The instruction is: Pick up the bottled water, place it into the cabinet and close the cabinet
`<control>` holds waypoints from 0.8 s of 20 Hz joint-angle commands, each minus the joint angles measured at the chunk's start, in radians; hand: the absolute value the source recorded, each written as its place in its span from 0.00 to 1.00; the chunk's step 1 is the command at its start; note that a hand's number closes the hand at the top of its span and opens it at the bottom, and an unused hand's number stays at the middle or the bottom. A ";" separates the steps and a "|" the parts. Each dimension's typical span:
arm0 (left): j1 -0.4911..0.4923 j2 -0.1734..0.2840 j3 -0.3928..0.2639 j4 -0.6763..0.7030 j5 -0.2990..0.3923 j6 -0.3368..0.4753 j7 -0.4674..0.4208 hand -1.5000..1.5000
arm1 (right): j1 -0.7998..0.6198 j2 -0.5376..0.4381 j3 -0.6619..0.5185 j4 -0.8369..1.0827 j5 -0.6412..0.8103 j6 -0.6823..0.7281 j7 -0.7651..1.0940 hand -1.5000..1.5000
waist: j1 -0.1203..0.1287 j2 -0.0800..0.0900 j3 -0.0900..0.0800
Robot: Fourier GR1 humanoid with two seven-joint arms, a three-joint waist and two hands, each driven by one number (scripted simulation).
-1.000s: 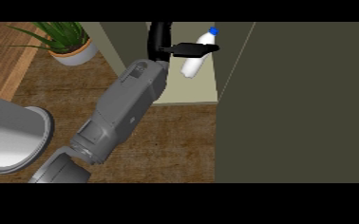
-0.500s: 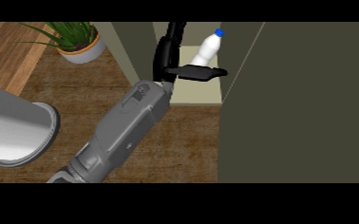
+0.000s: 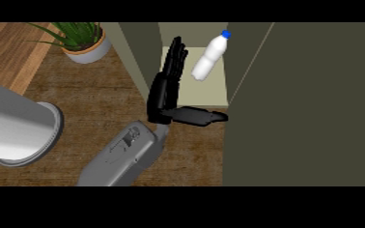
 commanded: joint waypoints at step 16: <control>0.520 0.243 -0.117 -0.588 -0.067 0.025 0.016 0.00 | 0.037 -0.126 0.321 -0.222 0.126 0.119 0.202 1.00 | -0.004 0.005 -0.002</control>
